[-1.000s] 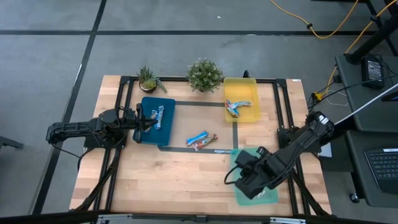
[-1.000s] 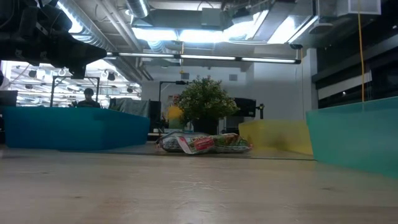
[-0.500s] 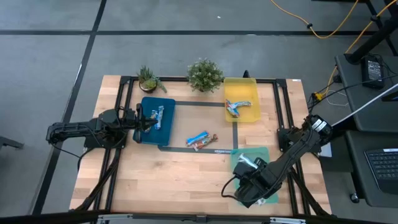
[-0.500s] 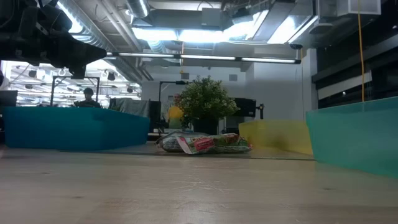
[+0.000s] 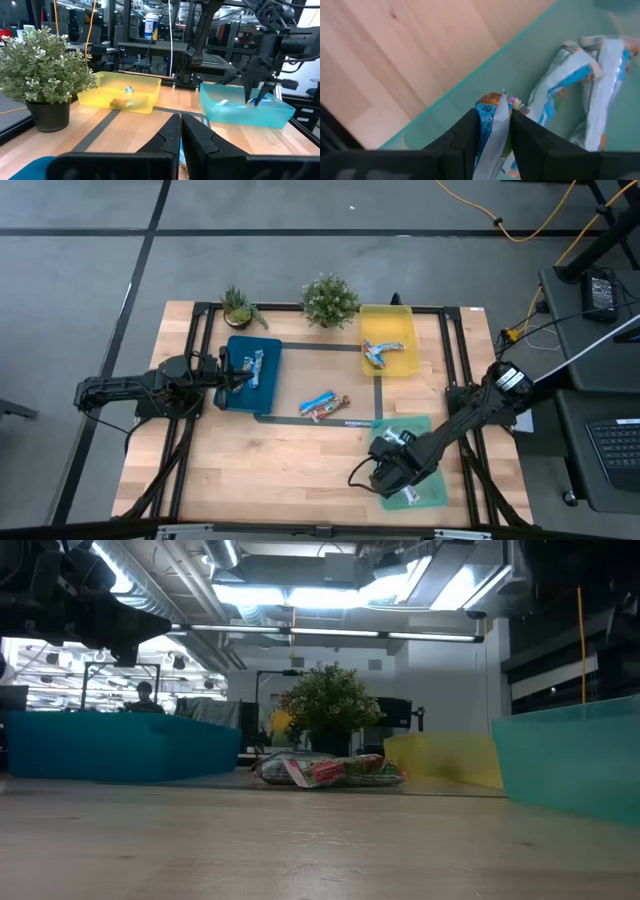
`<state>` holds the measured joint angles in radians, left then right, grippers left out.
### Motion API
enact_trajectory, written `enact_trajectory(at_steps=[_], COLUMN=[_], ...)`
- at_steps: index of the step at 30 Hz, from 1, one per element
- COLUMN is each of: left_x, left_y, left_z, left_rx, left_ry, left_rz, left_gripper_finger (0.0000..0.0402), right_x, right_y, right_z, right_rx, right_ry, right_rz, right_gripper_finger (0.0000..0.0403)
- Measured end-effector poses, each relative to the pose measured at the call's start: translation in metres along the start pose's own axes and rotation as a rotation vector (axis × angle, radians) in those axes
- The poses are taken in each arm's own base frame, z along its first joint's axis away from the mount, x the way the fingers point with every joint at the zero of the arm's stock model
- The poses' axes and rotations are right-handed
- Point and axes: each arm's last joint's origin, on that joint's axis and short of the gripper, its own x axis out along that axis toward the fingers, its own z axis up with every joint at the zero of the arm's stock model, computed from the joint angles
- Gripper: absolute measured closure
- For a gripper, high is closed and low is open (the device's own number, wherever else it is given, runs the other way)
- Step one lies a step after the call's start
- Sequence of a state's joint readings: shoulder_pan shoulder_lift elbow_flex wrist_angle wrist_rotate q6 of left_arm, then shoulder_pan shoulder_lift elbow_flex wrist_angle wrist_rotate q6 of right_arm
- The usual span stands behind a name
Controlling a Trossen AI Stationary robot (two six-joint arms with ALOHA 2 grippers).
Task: Pick and place Granola Bars by type
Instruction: Put the yellow granola bar into the green bin
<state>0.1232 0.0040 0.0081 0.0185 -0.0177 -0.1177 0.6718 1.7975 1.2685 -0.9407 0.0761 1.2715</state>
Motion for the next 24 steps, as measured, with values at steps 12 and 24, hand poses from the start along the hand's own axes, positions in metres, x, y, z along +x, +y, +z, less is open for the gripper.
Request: enact_trajectory(at_steps=[12, 24], left_x=[0.0, 0.0], left_y=[0.0, -0.0001], left_z=[0.0001, 0.0006], left_rx=[0.0, 0.0], left_ry=[-0.002, -0.007], left_rz=[0.0, -0.001], left_gripper_finger=[0.0391, 0.0389], right_x=[0.0124, 0.0123], right_y=[-0.0043, -0.0064], right_z=[0.0048, 0.0041], right_rx=[-0.02, 0.025], right_ry=[0.055, 0.064], right_rz=[0.048, 0.025], right_gripper_finger=[0.0294, 0.0294])
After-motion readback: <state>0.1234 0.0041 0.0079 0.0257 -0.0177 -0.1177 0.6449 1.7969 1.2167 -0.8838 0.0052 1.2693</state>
